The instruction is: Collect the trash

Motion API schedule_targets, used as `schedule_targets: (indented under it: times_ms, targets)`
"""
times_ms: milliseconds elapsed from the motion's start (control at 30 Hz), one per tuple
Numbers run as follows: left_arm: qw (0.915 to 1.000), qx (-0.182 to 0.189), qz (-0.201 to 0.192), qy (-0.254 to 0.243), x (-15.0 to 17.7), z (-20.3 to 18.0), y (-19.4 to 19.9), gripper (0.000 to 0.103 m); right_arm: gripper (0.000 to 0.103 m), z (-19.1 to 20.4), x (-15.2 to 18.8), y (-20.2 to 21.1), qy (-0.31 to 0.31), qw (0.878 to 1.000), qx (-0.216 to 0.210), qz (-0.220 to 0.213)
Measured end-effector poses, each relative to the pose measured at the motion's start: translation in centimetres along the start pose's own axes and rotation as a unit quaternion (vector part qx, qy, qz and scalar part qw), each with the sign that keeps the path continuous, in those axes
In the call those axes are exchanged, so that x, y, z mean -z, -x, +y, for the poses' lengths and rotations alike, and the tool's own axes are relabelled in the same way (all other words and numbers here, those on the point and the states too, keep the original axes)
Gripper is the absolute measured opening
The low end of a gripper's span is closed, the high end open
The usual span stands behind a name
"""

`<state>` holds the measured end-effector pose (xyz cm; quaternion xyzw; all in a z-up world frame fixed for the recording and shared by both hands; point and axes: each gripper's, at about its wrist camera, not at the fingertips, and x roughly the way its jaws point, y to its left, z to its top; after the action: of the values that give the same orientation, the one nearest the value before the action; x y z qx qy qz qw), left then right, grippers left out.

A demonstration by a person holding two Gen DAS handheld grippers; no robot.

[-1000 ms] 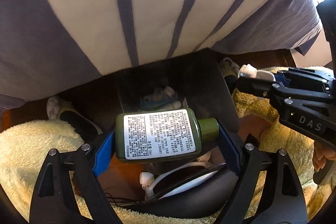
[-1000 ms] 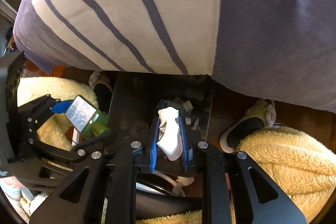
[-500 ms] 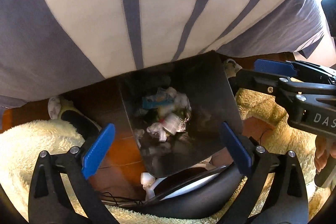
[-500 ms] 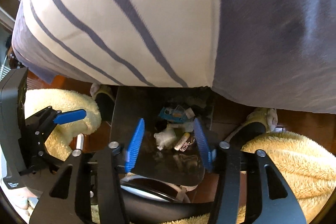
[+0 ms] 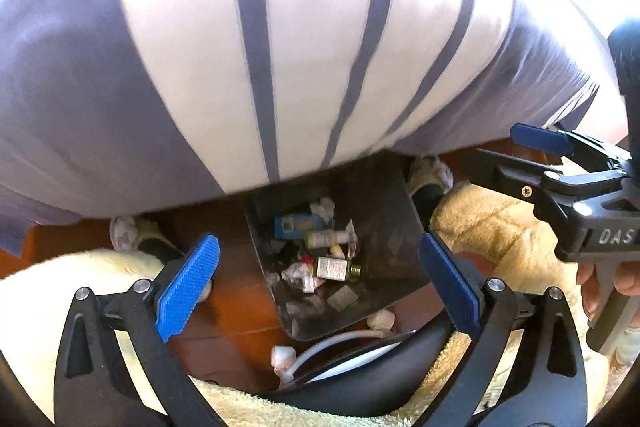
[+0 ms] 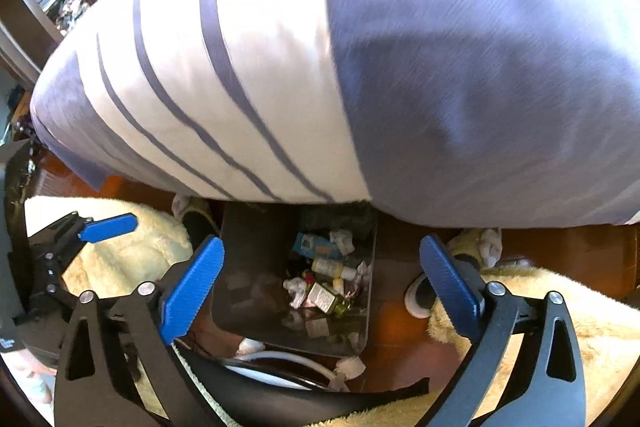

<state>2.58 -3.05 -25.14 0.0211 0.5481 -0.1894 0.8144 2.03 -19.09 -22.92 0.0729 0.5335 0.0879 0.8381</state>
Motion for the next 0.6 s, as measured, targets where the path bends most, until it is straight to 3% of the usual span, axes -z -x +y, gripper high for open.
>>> schedule_targets:
  times_ms: [300,600]
  targets:
    - [0.9896,-0.035,-0.138,-0.018,-3.0,-0.7,10.6,0.095,0.099,0.2,-2.9,10.1,0.006,0.990,0.031,-0.136]
    - [0.9612,-0.068,-0.265,-0.033,-4.9,-2.6,20.6,0.095,0.100,1.7,-4.3,20.3,0.014,0.960,0.073,-0.269]
